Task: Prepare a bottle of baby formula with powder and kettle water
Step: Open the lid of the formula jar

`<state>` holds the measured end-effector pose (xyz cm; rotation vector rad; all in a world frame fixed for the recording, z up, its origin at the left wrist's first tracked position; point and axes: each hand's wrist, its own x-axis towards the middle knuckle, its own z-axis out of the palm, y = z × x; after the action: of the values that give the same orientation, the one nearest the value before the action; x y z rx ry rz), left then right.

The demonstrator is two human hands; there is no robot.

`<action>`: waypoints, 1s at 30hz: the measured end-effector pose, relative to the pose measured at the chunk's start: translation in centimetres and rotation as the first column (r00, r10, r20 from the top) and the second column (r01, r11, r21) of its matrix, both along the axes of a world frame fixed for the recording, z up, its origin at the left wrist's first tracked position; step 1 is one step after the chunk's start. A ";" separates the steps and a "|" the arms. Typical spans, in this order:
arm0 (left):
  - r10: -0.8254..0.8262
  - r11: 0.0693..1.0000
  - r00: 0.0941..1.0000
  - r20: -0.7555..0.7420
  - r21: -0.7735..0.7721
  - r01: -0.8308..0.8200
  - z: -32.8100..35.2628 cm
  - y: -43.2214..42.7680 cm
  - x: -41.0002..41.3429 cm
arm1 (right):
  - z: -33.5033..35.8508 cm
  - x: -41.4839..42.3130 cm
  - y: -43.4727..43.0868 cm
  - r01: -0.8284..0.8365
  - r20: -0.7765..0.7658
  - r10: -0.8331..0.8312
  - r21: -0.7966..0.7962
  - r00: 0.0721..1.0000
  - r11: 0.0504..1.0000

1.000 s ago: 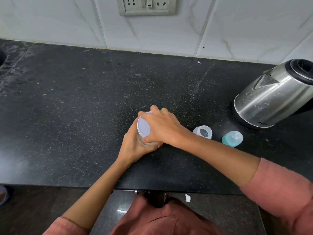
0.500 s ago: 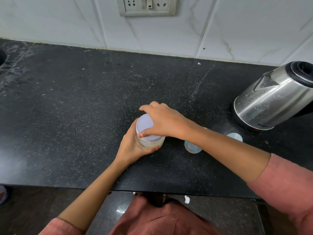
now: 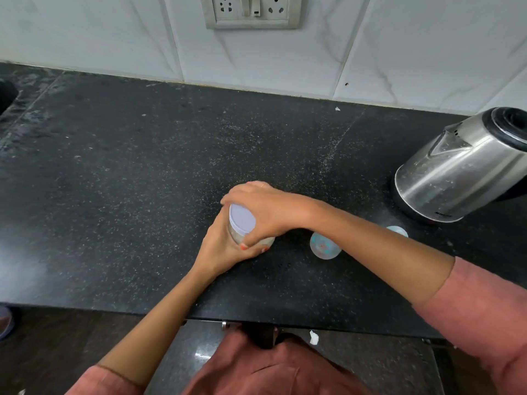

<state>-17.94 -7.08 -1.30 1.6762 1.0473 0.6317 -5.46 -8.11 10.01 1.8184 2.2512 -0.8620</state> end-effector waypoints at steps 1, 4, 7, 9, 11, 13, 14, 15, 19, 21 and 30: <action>-0.002 1.000 1.000 0.007 -0.005 0.002 0.0 0.0 0.0 | 0.1 0.0 -0.1 0.070 -0.017 -0.070 0.004 0.997 0.998; -0.002 1.000 1.000 0.015 -0.012 0.002 0.3 -0.2 0.1 | 0.1 -0.3 -0.6 0.176 0.122 -0.188 0.100 0.975 0.979; 0.001 1.000 1.000 0.024 -0.006 -0.001 0.5 -0.3 0.1 | -0.2 -0.9 -0.9 0.130 0.207 -0.160 0.151 0.965 0.980; 0.003 1.000 1.000 0.020 -0.011 -0.003 0.5 -0.2 0.0 | -0.1 -0.7 -0.7 0.098 0.190 -0.124 0.140 0.974 0.985; 0.002 1.000 1.000 0.011 -0.010 -0.002 0.3 -0.2 0.0 | 0.1 -0.2 -0.5 0.055 0.161 -0.073 0.111 0.984 0.992; -0.001 1.000 1.000 0.001 -0.004 0.001 0.2 -0.2 0.0 | 0.3 0.2 -0.4 -0.013 0.138 0.001 0.081 0.990 0.997; -0.002 1.000 1.000 -0.005 0.001 0.002 0.2 -0.1 0.0 | 0.3 0.3 -0.3 -0.047 0.120 0.039 0.063 0.992 0.997; 0.000 1.000 1.000 -0.013 0.005 0.000 0.1 -0.1 0.0 | 0.3 0.5 -0.1 -0.077 0.097 0.073 0.044 0.993 0.996; -0.007 1.000 1.000 -0.019 0.019 0.007 0.2 0.0 0.0 | 0.3 1.8 0.8 -0.174 -0.056 0.174 0.002 0.983 0.985; -0.008 1.000 1.000 -0.011 0.016 0.008 0.4 0.0 0.0 | 0.9 2.6 1.5 -0.179 -0.096 0.179 0.011 0.979 0.984; -0.030 0.996 0.999 0.041 0.080 0.027 0.9 -0.1 0.1 | -1.8 6.7 7.2 0.144 0.058 -0.149 0.081 0.987 0.986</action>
<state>-17.86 -7.20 -0.40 1.7363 0.9777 0.6957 1.27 -0.92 8.18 2.0362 2.1628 -0.7369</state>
